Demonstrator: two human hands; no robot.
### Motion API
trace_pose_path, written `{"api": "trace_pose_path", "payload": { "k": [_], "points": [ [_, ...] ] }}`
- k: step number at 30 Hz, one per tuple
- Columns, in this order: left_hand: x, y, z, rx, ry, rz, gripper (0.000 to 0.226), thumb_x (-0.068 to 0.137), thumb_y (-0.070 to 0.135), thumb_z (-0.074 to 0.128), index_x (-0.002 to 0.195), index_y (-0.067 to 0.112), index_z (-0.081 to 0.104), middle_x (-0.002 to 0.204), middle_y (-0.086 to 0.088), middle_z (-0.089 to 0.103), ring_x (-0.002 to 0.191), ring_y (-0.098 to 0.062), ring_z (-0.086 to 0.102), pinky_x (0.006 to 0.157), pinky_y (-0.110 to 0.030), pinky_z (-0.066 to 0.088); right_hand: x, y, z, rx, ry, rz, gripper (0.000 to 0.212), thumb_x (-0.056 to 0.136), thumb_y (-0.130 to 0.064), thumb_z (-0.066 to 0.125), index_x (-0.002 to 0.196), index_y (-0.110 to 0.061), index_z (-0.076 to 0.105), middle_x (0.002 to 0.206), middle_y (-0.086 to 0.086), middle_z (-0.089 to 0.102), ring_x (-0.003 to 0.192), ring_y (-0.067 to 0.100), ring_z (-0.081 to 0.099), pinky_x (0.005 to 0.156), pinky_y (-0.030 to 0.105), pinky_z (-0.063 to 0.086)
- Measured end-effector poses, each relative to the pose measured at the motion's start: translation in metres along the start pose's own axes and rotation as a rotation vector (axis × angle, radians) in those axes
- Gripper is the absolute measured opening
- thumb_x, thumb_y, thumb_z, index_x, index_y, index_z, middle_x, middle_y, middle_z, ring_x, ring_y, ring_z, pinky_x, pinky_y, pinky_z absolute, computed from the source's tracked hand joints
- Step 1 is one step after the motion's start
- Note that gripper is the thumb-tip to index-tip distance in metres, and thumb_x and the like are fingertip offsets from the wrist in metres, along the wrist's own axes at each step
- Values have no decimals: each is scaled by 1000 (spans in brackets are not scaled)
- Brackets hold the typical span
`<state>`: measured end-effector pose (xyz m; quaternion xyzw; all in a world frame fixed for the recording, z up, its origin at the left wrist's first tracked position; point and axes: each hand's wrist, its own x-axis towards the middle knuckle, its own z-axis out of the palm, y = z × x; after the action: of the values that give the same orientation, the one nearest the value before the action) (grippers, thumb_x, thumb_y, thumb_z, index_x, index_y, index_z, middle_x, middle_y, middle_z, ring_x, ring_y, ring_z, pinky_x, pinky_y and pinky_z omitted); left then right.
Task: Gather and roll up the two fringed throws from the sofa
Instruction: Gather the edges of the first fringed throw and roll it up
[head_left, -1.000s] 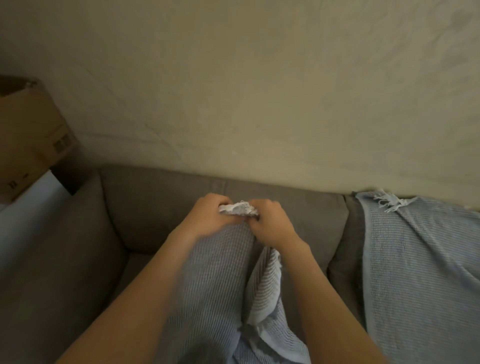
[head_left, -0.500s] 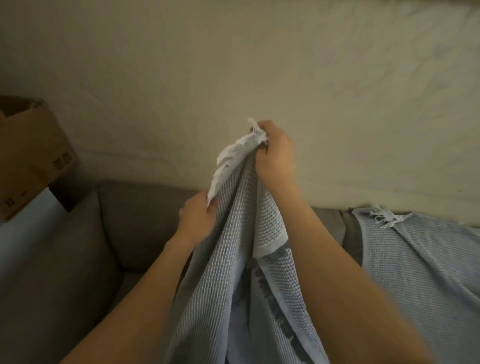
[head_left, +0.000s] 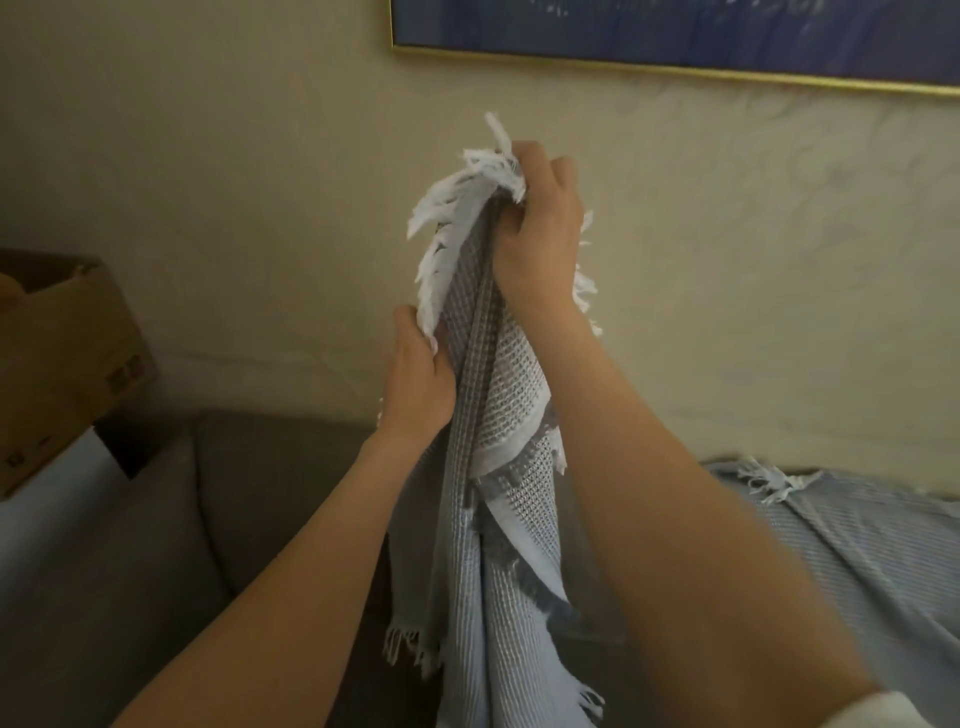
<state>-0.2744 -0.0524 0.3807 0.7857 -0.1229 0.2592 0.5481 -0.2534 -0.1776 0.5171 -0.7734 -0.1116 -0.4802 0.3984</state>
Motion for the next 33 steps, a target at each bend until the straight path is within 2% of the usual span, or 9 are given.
{"api": "trace_pose_path", "payload": {
  "k": [5, 9, 14, 17, 19, 21, 28, 30, 33],
  "points": [
    [-11, -21, -6, 107, 50, -137, 50, 102, 47, 29, 103, 7, 60, 83, -16, 62, 81, -45, 64, 73, -56, 56, -46, 45, -5, -247, -382, 239, 27, 79, -4, 57, 102, -7, 69, 95, 14, 58, 85, 37, 59, 67, 33, 40],
    [-20, -22, -13, 301, 24, -198, 38, 106, 33, 41, 121, 11, 67, 116, -14, 72, 107, -40, 67, 89, -47, 55, -101, 62, -17, -296, -520, 432, 67, 71, -2, 64, 136, -16, 64, 122, 14, 62, 112, 34, 63, 95, 36, 53],
    [-23, -26, -17, 464, -453, -48, 19, 100, 18, 60, 103, 12, 78, 104, -17, 78, 99, -38, 72, 72, -35, 45, -169, 60, -10, -11, -703, 204, 75, 72, -9, 66, 146, -19, 57, 137, 4, 67, 124, 19, 62, 106, 31, 49],
    [-35, -33, -19, 483, -593, -26, 24, 87, 33, 67, 84, 13, 79, 82, -9, 76, 80, -29, 70, 63, -32, 37, -202, 67, -11, -78, -861, 300, 54, 83, -19, 69, 135, -26, 60, 119, 3, 74, 107, 26, 68, 86, 39, 56],
    [-48, -42, -23, 390, -608, -89, 23, 82, 41, 83, 80, 18, 81, 74, 2, 75, 70, -12, 68, 60, -31, 43, -214, 75, -14, -184, -921, 333, 10, 87, -27, 65, 96, -25, 69, 90, 7, 74, 86, 33, 69, 72, 44, 55],
    [-60, -52, -27, 342, -642, -187, 20, 79, 38, 92, 77, 22, 80, 74, 7, 75, 68, -1, 66, 63, -27, 48, -218, 79, -19, -260, -926, 362, 13, 83, -25, 54, 75, -21, 63, 75, 6, 69, 74, 34, 65, 67, 47, 57],
    [-113, -94, -40, 374, -726, -507, 30, 97, 35, 74, 73, 18, 71, 73, 0, 72, 69, -12, 65, 58, -29, 45, -236, 87, -41, -260, -461, 707, 29, 83, -2, 53, 96, -17, 75, 91, 10, 75, 85, 35, 68, 68, 35, 52],
    [-119, -97, -39, 311, -617, -470, 39, 98, 32, 73, 63, 17, 65, 59, 4, 65, 60, -9, 58, 55, -30, 38, -247, 94, -50, -264, -336, 844, 19, 86, 3, 51, 80, -11, 63, 80, 10, 66, 75, 34, 61, 62, 33, 43],
    [-121, -90, -34, 254, -561, -362, 23, 98, 15, 66, 82, 23, 81, 75, 8, 77, 65, 3, 64, 62, -24, 47, -266, 99, -55, -269, -387, 980, 31, 79, 1, 55, 58, -15, 38, 57, 3, 46, 57, 26, 41, 49, 28, 27]
  ]
}}
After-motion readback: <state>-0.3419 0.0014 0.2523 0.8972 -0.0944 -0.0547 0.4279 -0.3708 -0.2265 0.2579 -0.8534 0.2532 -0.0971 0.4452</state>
